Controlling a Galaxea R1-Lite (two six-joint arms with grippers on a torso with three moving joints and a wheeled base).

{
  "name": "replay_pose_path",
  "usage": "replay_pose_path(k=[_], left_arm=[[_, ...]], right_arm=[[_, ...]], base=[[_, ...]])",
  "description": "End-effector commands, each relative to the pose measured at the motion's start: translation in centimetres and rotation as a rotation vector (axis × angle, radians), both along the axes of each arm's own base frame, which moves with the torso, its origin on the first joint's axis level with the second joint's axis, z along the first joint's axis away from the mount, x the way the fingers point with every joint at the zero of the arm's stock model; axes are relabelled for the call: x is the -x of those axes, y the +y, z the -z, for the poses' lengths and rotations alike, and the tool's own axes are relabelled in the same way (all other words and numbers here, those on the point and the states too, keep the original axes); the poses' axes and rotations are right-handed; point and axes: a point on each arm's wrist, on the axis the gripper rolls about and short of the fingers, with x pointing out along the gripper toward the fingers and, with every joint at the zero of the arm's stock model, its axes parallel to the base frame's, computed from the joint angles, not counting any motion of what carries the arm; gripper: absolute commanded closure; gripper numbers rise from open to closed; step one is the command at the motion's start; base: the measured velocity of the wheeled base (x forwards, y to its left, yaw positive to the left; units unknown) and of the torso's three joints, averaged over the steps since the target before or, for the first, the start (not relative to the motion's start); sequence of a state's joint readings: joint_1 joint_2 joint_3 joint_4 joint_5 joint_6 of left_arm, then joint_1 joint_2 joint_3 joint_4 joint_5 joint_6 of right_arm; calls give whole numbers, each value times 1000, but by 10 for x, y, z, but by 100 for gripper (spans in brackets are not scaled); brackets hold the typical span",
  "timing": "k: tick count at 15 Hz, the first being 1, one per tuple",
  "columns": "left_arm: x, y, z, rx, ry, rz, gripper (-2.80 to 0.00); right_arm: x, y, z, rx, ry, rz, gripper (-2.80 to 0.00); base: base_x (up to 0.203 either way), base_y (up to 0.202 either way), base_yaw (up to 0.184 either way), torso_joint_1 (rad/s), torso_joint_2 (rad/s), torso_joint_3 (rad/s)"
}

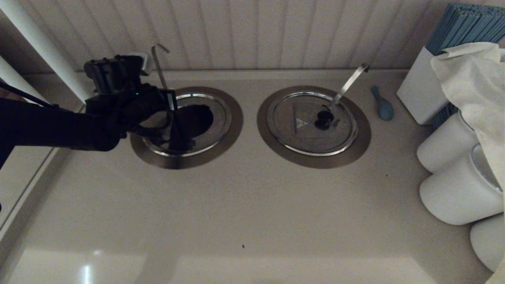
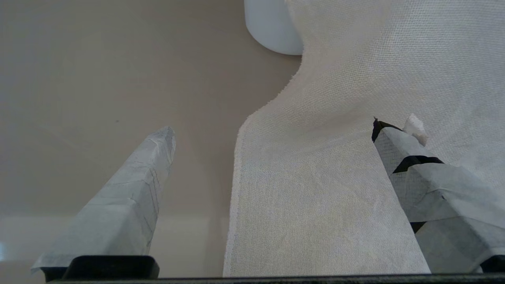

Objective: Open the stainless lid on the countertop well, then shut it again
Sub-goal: Stir with a spoon

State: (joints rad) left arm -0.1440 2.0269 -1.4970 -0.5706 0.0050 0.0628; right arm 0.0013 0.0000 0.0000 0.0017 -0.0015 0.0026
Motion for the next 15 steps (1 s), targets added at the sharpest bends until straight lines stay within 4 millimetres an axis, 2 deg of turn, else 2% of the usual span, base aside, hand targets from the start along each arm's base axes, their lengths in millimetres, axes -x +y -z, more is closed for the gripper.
replay_pose_path(k=[1, 4, 8, 12, 15], left_arm=[[-6, -9, 9, 7, 11, 17, 0], [-3, -26, -1, 124, -2, 57, 0], [4, -50, -3, 182, 7, 119, 0], [9, -53, -6, 203, 9, 135, 0], [21, -51, -11, 198, 18, 157, 0]], right_arm=[[0, 0, 0, 0, 1, 0, -280], [0, 0, 0, 0, 1, 0, -280], [0, 0, 0, 0, 1, 0, -280], [0, 0, 0, 0, 1, 0, -280], [0, 0, 0, 0, 1, 0, -280]], base=[[0, 0, 0, 0, 0, 0], [0, 0, 0, 0, 0, 0], [0, 0, 0, 0, 0, 0], [0, 0, 0, 0, 0, 0], [0, 0, 0, 0, 0, 0]])
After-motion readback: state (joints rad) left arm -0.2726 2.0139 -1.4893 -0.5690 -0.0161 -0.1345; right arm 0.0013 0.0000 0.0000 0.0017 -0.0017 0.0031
